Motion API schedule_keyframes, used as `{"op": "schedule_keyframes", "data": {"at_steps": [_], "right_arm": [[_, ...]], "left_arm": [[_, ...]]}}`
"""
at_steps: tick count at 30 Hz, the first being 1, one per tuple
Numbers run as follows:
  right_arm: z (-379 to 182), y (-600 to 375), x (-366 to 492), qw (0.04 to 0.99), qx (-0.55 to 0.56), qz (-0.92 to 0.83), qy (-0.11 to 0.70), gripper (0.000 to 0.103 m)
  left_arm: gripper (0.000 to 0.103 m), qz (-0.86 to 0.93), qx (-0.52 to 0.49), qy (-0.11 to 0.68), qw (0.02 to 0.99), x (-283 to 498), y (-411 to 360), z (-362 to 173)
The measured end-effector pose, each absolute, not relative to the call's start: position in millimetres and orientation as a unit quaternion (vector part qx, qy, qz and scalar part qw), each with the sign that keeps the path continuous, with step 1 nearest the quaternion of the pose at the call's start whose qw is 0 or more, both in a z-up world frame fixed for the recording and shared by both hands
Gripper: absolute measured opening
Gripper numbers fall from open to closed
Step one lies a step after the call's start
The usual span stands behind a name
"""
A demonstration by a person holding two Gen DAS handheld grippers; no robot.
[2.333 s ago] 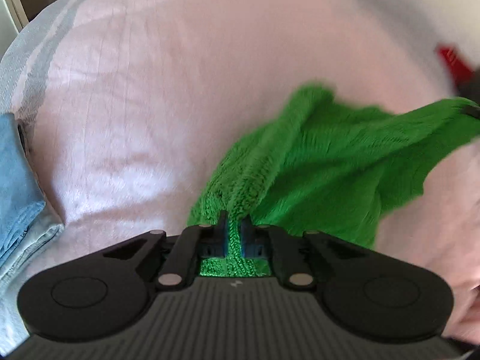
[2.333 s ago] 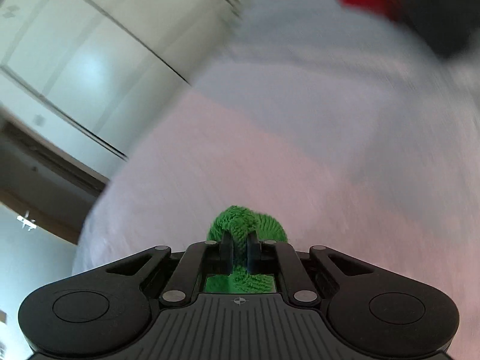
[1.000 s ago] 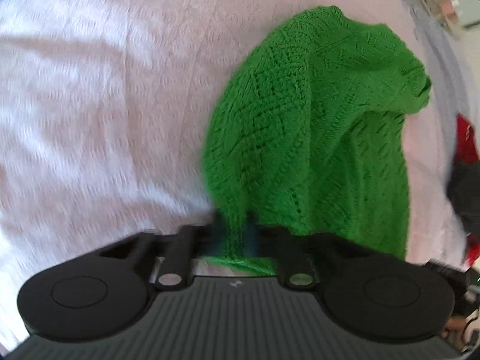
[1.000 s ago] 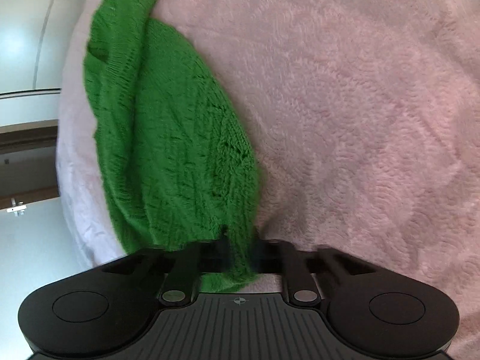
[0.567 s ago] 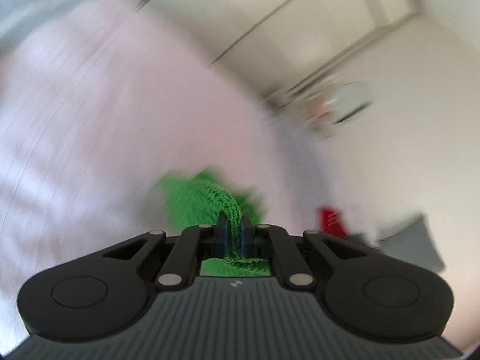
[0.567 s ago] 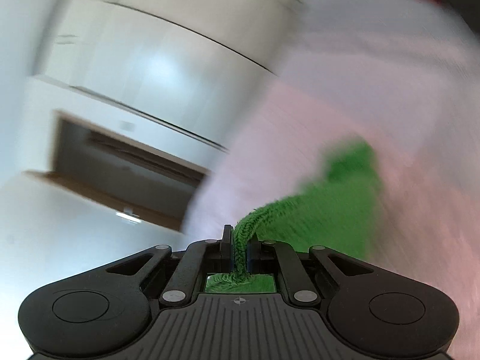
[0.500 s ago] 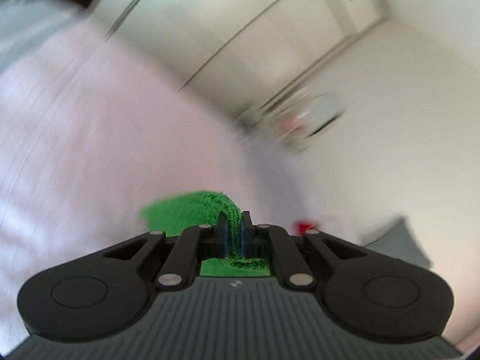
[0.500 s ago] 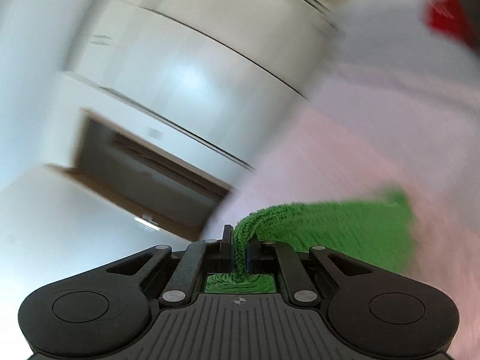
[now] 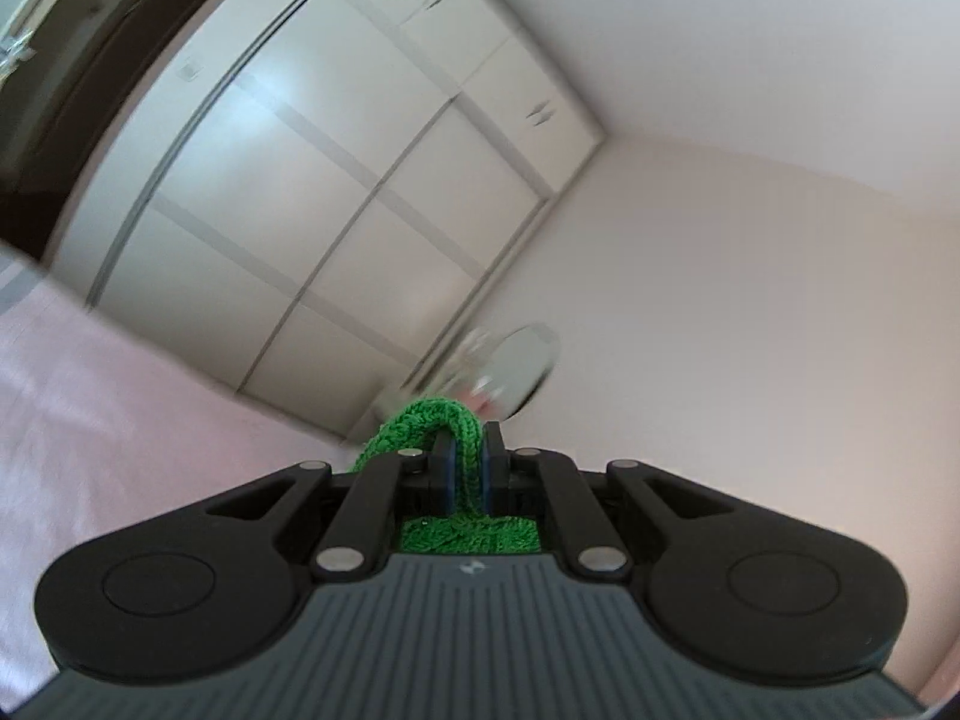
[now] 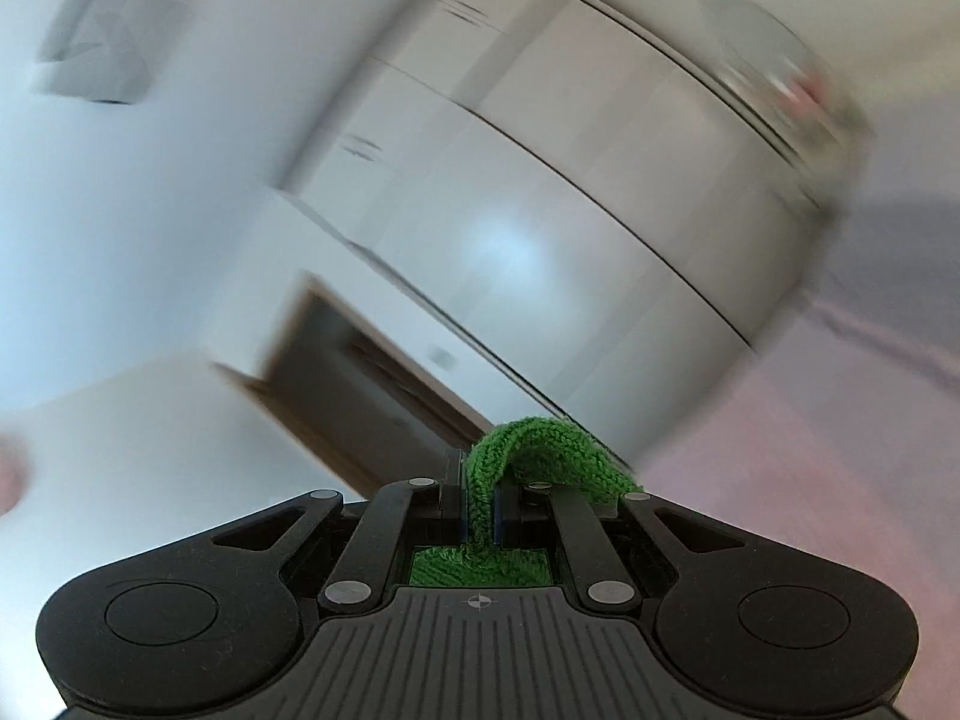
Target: Fold clothes
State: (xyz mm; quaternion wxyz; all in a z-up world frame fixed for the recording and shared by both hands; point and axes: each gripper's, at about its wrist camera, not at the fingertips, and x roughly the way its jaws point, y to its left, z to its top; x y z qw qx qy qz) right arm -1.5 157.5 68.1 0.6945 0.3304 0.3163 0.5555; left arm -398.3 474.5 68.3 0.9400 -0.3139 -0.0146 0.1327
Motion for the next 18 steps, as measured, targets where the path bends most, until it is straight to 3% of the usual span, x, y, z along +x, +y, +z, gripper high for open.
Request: {"op": "schedule_keyframes", "data": {"at_steps": [5,12,18], "right_arm": [[52,176,27,0.696,0.316,0.538,0.355,0.005],[88,155,36,0.662,0.315,0.605,0.312,0.005],[40,103,30,0.641,0.26,0.613,0.382,0.005]], "left_arm": [[0.004,0.183,-0.321,0.021,0.929,-381,480,62],[0.004,0.219,-0.329,0.039,0.918,-403,432,49],[0.005,0.236,-0.352,0.059,0.904,-443,365,21]]}}
